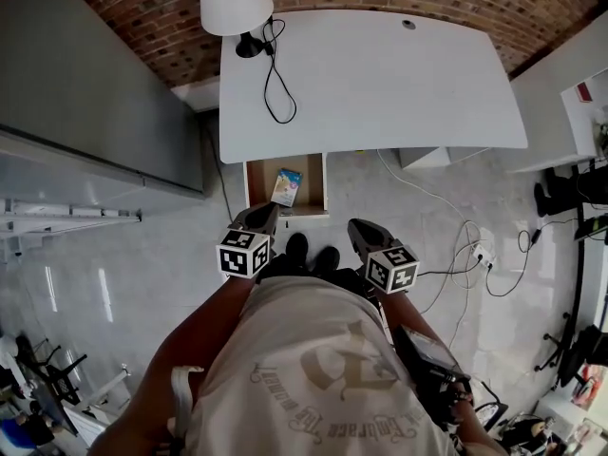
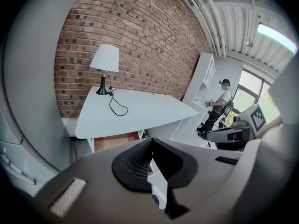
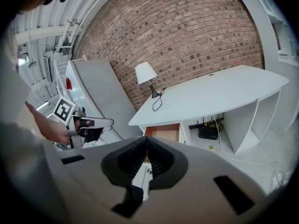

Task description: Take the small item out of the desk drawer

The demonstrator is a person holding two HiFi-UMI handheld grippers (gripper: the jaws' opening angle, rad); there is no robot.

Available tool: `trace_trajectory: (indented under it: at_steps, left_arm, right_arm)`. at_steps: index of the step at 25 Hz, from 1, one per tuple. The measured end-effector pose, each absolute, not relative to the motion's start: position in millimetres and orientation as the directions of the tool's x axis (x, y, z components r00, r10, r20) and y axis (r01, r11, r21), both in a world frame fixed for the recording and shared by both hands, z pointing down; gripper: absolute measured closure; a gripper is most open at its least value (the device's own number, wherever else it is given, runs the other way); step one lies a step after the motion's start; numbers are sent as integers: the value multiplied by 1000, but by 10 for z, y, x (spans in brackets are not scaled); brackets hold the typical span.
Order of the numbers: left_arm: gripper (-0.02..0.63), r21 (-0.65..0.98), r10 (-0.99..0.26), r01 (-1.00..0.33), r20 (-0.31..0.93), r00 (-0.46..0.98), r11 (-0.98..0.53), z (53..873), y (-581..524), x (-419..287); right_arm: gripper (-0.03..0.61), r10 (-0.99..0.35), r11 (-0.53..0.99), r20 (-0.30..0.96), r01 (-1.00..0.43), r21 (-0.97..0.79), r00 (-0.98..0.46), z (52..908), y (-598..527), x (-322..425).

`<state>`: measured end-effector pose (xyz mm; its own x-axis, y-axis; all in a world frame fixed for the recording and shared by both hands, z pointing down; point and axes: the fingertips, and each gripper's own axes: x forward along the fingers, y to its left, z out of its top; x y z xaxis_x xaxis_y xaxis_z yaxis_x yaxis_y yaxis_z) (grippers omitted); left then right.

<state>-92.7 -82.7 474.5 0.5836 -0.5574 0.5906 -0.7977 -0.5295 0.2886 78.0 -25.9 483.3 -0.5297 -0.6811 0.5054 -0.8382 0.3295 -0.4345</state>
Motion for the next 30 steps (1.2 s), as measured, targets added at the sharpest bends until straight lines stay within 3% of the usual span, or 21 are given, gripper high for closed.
trace_trajectory:
  at_steps: [22, 30]
  left_arm:
    - [604, 337, -369, -726, 688, 624, -599, 5422, -1223, -1068]
    - [603, 361, -345, -723, 696, 629, -590, 5604, -1237, -966]
  right_arm:
    - [572, -724, 162, 565, -893, -420, -397, 4984, -546, 689]
    - [572, -706, 153, 569, -875, -459, -422, 5174, -592, 710]
